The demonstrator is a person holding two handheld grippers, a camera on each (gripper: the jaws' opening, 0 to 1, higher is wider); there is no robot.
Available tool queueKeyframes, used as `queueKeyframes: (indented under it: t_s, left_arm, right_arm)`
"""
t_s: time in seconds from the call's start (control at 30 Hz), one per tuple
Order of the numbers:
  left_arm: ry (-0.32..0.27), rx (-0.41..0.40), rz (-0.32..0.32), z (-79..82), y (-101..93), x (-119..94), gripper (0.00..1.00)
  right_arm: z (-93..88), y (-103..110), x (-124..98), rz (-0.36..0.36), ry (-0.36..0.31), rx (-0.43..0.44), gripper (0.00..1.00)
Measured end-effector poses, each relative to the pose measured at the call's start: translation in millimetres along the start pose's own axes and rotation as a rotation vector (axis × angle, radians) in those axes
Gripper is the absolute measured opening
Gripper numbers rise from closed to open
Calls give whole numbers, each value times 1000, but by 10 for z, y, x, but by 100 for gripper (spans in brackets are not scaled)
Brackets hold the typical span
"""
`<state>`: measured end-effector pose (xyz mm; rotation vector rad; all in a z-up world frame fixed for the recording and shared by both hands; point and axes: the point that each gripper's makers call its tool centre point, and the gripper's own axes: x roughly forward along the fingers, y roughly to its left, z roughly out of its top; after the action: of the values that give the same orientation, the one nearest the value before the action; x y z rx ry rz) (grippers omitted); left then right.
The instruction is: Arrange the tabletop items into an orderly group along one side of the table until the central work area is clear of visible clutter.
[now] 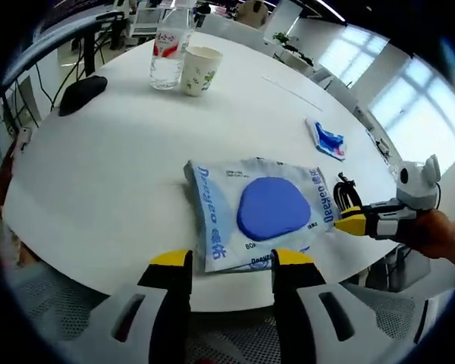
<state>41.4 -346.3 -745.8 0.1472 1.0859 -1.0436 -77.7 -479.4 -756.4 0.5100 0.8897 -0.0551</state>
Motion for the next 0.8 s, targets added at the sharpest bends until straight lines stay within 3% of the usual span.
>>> queueKeyframes:
  t_s: [0.17, 0.4, 0.8]
  left_arm:
    - [-26, -4, -23, 50, -20, -2, 41]
    - [-11, 6, 11, -14, 73, 15, 39]
    - [-11, -14, 22, -42, 139, 49, 30]
  right_arm:
    - [32, -35, -15, 0, -13, 13, 16]
    - [94, -64, 12, -6, -35, 55, 19]
    - [193, -56, 151, -7, -41, 81, 19]
